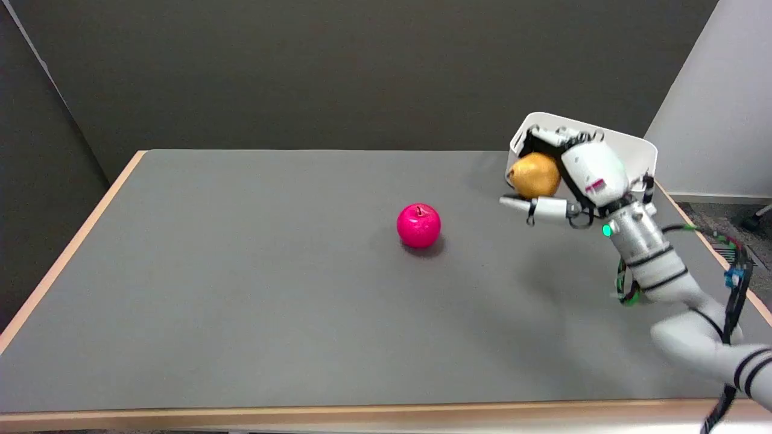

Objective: Place the yellow pear into the white box.

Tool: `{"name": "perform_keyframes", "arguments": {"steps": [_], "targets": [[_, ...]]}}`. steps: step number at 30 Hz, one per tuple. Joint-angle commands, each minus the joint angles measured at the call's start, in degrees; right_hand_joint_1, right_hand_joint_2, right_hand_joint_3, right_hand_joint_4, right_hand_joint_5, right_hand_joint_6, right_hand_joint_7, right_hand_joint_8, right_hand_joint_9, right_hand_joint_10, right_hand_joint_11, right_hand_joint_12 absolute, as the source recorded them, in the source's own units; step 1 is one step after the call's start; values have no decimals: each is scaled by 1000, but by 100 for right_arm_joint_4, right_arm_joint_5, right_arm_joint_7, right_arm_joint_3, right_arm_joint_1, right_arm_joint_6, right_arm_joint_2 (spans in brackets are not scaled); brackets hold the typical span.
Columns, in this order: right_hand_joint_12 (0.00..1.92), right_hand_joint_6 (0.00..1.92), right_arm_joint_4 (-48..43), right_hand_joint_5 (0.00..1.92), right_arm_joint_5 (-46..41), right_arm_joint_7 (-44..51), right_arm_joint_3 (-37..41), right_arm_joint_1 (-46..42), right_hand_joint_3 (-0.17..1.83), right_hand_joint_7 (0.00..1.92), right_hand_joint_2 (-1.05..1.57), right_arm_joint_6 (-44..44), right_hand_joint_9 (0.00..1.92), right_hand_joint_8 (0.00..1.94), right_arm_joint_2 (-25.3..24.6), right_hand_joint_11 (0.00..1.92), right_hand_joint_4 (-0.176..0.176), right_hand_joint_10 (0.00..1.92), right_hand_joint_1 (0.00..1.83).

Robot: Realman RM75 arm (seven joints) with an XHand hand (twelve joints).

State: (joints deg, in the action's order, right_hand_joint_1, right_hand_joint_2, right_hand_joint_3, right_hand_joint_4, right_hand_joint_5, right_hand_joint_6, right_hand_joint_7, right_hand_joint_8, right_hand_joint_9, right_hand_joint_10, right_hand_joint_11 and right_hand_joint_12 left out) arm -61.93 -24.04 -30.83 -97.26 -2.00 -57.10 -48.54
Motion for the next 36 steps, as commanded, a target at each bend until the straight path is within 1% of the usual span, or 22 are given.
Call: {"name": "perform_keyframes", "arguments": {"steps": [1,6,9,11,15,20,22,25,31,32,35,36], "targets": [[1921,1465,764,772,156,186,-197,2280,609,1021,948,1867,1118,1941,289,612,25,1921,989],[1921,1465,1818,771,181,-186,-496,3234,606,1023,949,2387,1125,1941,270,621,39,1921,983],[1921,1466,2480,770,181,-457,-661,3719,605,1023,950,2514,1127,1941,232,614,39,1921,982],[1921,1467,2850,768,181,-544,-717,3945,601,1021,953,2590,1129,1941,232,603,39,1921,981],[1921,1472,3245,763,133,-565,-683,4175,593,1015,961,2879,1130,1941,274,559,28,1921,983],[1921,1483,3611,756,105,-733,-618,4207,593,1011,965,3129,1121,1941,320,540,23,1921,981],[1921,1484,3691,755,-110,-733,-610,4105,593,1011,966,3110,1122,1941,324,541,21,1921,982],[1921,1483,3666,756,-449,-733,-610,3898,592,1012,966,3016,1123,1941,356,546,19,1921,983],[1921,1487,3594,751,-549,-776,-658,3603,585,1008,972,2913,1123,1941,361,484,9,1921,985],[1921,1499,3560,740,-648,-870,-658,3551,573,983,985,2913,1085,1941,361,427,10,1921,979],[1921,1555,3443,683,-1052,-1083,-658,3435,509,852,1050,2906,904,1939,334,170,7,1921,949],[1921,1439,3397,611,-1156,-1092,-665,3417,580,772,997,2893,800,1832,313,87,-3,1911,939]]}}
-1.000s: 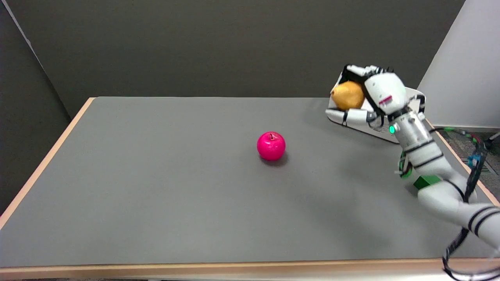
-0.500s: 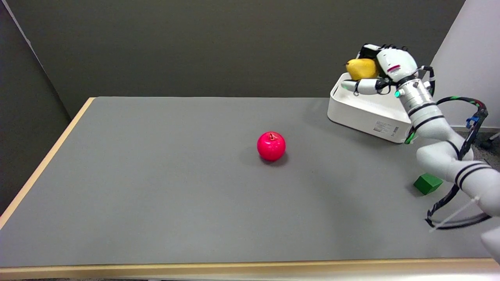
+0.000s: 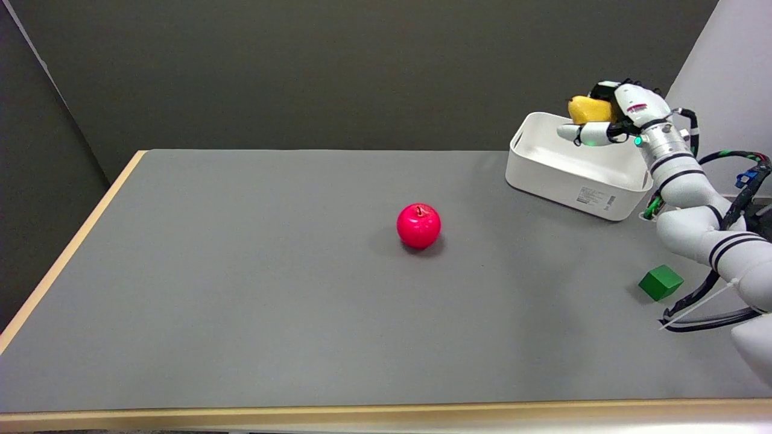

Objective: Place the yellow pear into the white box.

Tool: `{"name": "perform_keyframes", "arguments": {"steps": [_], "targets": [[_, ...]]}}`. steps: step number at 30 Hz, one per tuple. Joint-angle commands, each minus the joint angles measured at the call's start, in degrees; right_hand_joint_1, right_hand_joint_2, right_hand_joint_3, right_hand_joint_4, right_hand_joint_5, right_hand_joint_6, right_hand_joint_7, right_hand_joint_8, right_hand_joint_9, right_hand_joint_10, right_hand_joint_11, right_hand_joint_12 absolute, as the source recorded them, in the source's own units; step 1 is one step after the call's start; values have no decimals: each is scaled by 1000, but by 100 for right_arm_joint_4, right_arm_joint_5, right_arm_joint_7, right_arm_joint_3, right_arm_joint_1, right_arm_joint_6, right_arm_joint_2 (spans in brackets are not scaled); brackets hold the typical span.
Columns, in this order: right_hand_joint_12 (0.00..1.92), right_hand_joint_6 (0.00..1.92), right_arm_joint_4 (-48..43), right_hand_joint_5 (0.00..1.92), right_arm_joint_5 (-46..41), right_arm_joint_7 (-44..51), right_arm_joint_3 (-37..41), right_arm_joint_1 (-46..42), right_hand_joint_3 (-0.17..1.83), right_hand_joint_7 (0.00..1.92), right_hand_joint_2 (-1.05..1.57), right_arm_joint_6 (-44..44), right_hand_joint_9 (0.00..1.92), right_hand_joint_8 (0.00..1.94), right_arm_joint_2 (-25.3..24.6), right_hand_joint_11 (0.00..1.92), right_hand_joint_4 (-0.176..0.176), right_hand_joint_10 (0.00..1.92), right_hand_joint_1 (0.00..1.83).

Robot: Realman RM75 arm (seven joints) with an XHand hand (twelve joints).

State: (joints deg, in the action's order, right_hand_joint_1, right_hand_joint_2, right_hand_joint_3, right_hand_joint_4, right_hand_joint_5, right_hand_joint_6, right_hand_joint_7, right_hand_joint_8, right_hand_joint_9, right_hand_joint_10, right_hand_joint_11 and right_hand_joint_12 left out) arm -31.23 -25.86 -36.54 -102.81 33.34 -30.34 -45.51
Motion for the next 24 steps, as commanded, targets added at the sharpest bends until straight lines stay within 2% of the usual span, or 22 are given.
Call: {"name": "perform_keyframes", "arguments": {"steps": [1,2,4,6,8,10,12,14,17,19,24], "targets": [[1921,1109,291,462,-1004,-522,-122,-117,804,657,821,213,644,1562,-2,26,-23,1886,931],[1921,894,256,378,-1004,-522,-136,-116,895,575,741,216,571,1372,-13,-1,-33,1754,907],[1920,598,125,296,-991,-522,-191,-116,865,442,729,237,541,1055,-22,-1,-39,1243,812],[1883,409,21,161,-972,-522,-226,-116,969,278,673,256,316,531,-23,1,-25,844,654],[1801,369,-92,126,-951,-522,-265,-116,964,203,638,298,213,389,-23,46,-10,743,603],[1647,314,-194,93,-948,-522,-355,-104,892,127,633,361,140,277,-31,116,3,696,574],[1415,248,-292,80,-948,-522,-398,-100,933,103,568,452,79,122,-35,169,11,662,505],[1239,222,-414,39,-948,-522,-422,-112,921,15,558,542,17,110,-43,134,23,554,437],[1203,223,-507,-1,-948,-522,-477,-117,850,-1,548,622,-1,-1,-69,11,27,326,476],[1041,140,-569,3,-948,-522,-510,-140,866,-1,518,556,-1,-1,-98,2,30,134,447],[964,98,-1329,12,-996,-494,-293,-566,867,-1,510,-208,-1,-1,-82,-1,18,44,458]]}}
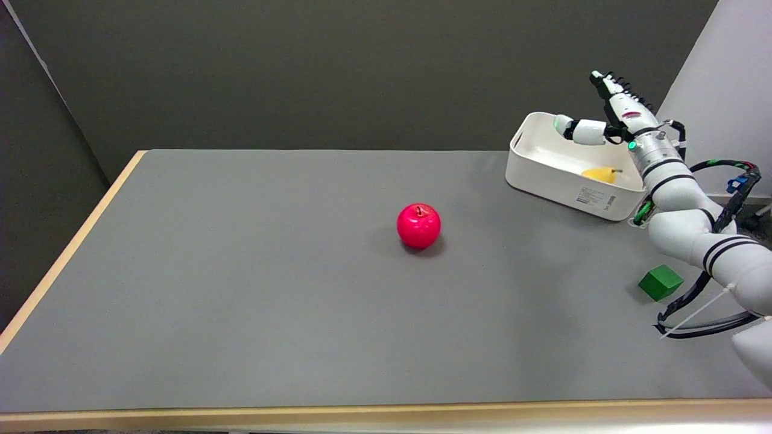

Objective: Place the yellow pear into the white box.

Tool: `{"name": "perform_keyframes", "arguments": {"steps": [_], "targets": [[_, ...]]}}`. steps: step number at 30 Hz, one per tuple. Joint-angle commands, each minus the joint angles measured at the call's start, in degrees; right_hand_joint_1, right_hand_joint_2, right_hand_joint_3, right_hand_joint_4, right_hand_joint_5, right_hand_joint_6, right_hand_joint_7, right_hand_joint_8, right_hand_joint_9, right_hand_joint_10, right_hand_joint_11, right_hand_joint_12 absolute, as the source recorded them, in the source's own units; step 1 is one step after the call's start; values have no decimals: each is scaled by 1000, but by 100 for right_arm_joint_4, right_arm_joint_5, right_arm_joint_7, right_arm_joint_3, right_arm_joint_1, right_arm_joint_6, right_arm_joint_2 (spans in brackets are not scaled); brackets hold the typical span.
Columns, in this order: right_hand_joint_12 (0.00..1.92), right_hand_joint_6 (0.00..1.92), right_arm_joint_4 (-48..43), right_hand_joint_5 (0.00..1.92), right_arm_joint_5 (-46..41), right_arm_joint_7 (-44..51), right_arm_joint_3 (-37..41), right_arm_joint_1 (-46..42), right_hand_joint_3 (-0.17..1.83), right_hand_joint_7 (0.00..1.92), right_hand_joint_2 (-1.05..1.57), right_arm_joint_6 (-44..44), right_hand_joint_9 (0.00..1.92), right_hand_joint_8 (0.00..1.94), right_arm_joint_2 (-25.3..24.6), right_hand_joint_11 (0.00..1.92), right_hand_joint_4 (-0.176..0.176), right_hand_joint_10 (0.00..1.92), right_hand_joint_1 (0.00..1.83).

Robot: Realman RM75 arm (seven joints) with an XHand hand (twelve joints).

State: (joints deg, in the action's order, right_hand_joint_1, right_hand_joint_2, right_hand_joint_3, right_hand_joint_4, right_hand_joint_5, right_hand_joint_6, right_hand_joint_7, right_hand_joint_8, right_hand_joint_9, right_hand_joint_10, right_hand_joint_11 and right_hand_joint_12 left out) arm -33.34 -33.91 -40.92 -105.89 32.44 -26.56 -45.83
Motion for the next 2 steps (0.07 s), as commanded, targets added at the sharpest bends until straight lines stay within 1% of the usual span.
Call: {"name": "perform_keyframes", "arguments": {"steps": [1,2], "targets": [[957,94,-1379,14,-194,-44,135,-612,869,-1,511,-721,-1,-1,-39,-1,18,42,461],[960,105,-1763,14,-198,-35,328,-813,874,-1,514,-913,-1,-1,-30,-1,15,70,452]]}}
